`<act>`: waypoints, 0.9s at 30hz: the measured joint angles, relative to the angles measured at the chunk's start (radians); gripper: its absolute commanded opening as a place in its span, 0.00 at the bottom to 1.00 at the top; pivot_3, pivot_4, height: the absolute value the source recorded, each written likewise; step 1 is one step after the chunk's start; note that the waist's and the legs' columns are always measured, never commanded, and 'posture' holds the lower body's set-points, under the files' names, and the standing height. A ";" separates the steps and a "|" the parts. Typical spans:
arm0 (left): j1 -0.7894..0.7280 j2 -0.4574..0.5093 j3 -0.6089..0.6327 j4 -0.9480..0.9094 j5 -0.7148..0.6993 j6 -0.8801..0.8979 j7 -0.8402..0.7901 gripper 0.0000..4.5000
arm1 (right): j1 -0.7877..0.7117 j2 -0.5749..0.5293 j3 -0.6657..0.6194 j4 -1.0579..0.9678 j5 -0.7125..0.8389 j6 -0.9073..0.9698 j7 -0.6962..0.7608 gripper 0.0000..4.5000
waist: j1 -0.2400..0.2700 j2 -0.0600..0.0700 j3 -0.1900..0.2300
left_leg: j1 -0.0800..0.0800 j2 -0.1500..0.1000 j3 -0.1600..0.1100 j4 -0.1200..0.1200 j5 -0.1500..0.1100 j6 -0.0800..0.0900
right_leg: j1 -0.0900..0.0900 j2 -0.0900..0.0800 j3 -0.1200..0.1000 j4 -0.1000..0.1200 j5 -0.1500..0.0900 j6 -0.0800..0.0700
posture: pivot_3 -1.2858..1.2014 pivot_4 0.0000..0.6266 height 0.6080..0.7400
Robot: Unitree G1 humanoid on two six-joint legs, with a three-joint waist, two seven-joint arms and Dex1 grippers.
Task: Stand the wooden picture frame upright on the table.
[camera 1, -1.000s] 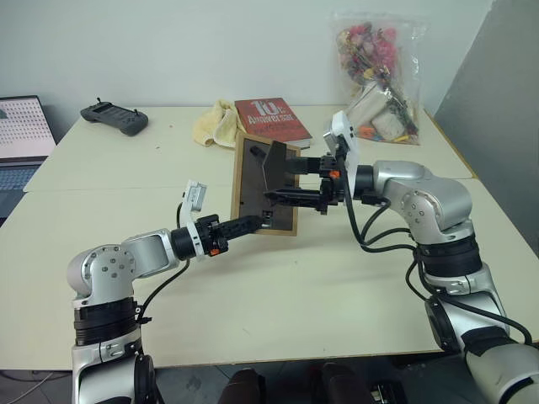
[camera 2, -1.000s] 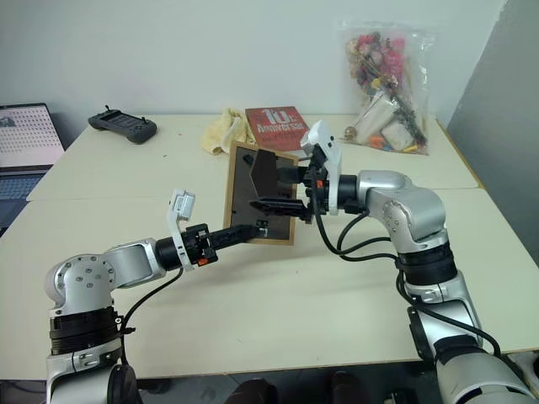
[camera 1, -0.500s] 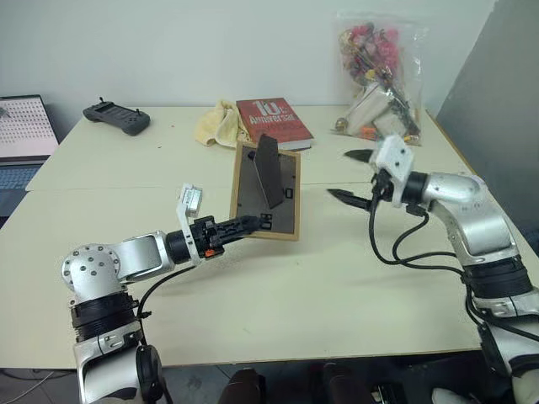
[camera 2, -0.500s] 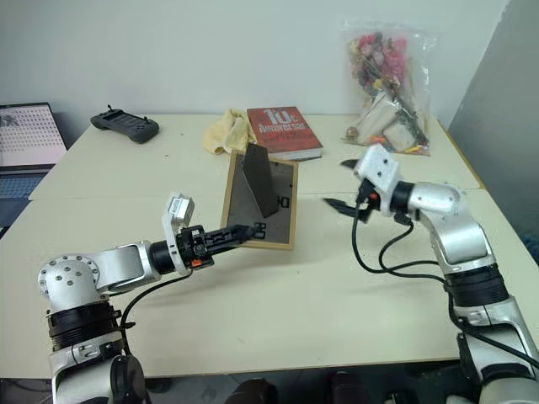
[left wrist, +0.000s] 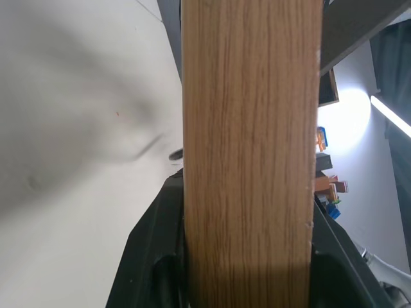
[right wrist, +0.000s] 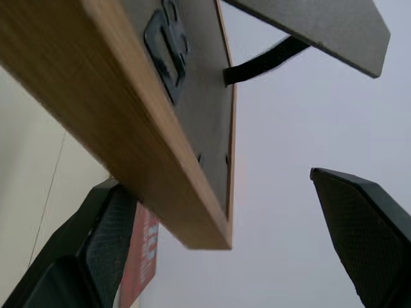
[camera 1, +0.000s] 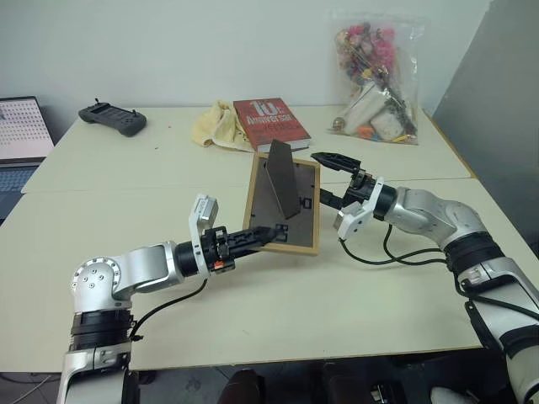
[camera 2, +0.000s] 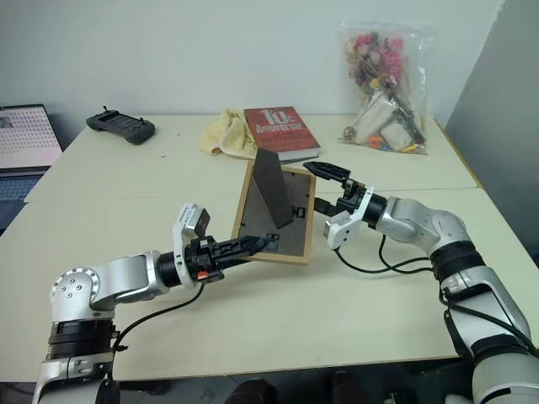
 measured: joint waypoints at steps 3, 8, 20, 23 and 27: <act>0.010 0.009 -0.024 -0.024 -0.005 -0.011 -0.021 0.29 | -0.031 0.022 0.036 0.023 -0.043 -0.036 -0.059 0.83 | 0.000 0.000 0.000 | 0.000 0.000 0.000 0.000 0.000 0.000 | 0.000 0.000 0.000 0.000 0.000 0.000 | 0.52 0.24 1.00; 0.012 0.023 -0.033 -0.035 -0.011 -0.029 -0.049 0.29 | -0.059 0.019 0.061 0.067 -0.079 -0.068 -0.120 0.54 | -0.002 0.000 0.000 | 0.000 0.000 0.000 0.000 0.000 0.000 | 0.001 0.000 0.000 0.000 0.000 0.000 | 0.52 0.24 1.00; 0.028 0.068 -0.053 -0.091 -0.028 -0.106 -0.056 0.70 | -0.070 -0.020 0.090 0.107 -0.080 -0.114 -0.135 0.30 | -0.006 0.000 0.000 | 0.000 0.001 0.000 0.000 0.000 0.000 | 0.001 0.000 -0.001 0.000 0.000 0.000 | 0.52 0.24 1.00; 0.022 0.101 0.008 -0.063 -0.026 -0.129 -0.058 0.85 | -0.072 -0.022 0.090 0.149 0.005 -0.155 -0.075 0.30 | -0.008 0.000 0.000 | 0.001 0.001 0.000 0.000 0.000 0.000 | 0.001 0.000 0.000 0.000 0.000 0.000 | 0.52 0.24 1.00; 0.077 0.185 0.080 -0.101 -0.012 -0.196 -0.005 1.00 | -0.062 0.033 0.088 0.246 0.288 -0.140 0.199 0.29 | -0.014 -0.003 0.001 | 0.003 0.003 0.000 0.000 0.000 0.001 | 0.004 0.001 -0.001 -0.001 0.000 -0.001 | 0.52 0.24 1.00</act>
